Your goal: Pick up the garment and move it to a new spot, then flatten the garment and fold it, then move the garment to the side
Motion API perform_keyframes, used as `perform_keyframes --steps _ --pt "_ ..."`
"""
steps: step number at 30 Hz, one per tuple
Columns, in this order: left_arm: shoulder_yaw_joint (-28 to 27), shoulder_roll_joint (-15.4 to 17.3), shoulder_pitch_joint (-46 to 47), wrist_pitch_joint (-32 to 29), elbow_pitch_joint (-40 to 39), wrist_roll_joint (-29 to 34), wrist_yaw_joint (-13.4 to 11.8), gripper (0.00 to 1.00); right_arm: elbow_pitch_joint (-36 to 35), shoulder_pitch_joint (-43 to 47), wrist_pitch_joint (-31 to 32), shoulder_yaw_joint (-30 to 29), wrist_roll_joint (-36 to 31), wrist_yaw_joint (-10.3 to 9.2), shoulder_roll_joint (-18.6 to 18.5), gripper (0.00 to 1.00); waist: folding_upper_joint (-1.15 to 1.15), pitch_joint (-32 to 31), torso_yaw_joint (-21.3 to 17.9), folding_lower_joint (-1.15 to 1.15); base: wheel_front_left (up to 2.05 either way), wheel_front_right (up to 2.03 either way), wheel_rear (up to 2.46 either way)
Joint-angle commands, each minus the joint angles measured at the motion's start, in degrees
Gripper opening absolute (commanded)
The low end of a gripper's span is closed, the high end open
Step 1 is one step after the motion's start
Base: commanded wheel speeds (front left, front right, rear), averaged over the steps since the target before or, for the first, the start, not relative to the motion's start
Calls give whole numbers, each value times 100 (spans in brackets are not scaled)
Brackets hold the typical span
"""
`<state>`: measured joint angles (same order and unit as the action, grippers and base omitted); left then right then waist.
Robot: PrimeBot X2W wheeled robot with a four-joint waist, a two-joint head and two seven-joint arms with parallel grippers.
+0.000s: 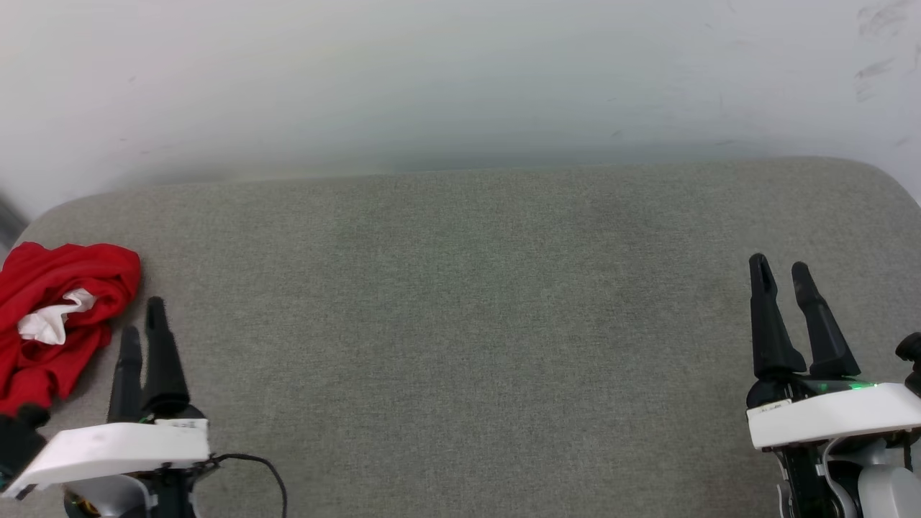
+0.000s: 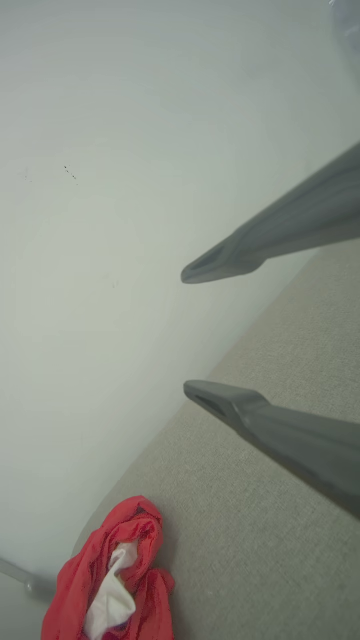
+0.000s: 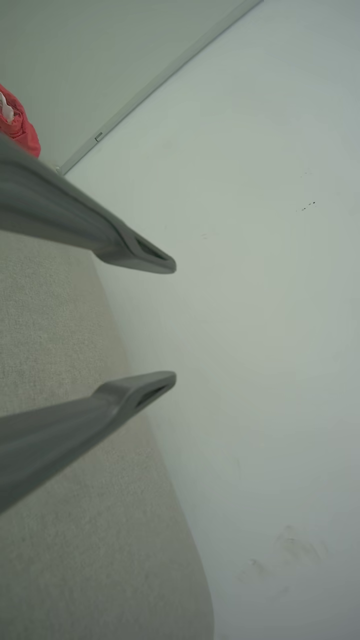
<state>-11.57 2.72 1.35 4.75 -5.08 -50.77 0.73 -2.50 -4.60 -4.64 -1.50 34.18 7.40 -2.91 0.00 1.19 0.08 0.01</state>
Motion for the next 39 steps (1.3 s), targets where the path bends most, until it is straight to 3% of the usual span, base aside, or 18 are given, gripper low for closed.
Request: perform_keyframes --steps 1,14,29,39 --pt "126 15 -35 57 -212 289 -54 100 -170 -135 -65 31 -285 11 -3 100 0 6 -2 -1 0 0 0" --pt "1070 45 -230 278 -570 1883 136 100 -310 -48 -289 191 -1759 12 -1 100 0 51 -39 -1 0 0 0" --pt "2253 724 -355 504 -251 3064 -906 100 194 129 -515 138 -2745 12 0 100 0 24 -113 -1 0 0 0" --pt "2805 1004 -330 636 -113 3525 -1253 100 356 161 -654 222 -3330 8 2 100 0 57 -114 -1 0 0 0"
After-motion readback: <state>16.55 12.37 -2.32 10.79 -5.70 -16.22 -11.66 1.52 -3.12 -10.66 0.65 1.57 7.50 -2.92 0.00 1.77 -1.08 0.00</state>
